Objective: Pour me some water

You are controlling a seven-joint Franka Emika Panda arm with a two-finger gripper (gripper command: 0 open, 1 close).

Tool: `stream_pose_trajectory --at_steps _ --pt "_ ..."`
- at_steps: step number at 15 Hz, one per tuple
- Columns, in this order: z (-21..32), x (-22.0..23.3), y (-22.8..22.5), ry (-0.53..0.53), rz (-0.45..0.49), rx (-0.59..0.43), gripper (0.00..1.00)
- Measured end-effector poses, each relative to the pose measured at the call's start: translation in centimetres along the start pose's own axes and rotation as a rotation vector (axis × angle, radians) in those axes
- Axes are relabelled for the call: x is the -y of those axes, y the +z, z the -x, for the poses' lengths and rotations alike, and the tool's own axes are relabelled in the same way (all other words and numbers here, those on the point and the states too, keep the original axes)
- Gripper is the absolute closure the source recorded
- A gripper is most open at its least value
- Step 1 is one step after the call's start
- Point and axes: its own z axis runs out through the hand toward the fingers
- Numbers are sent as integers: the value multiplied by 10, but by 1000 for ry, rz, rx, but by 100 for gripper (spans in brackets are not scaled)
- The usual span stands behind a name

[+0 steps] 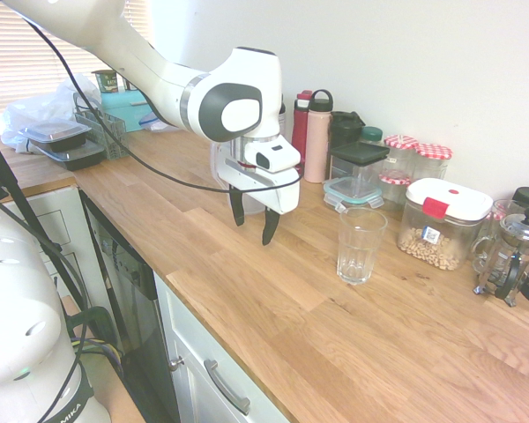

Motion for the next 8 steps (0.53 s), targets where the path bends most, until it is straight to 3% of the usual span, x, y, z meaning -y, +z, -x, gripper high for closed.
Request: stream_pose_trajectory --at_steps 4,8 --pt "3 3 -7 23 19 -3 0" --pt "59 5 -82 27 1 -30 0"
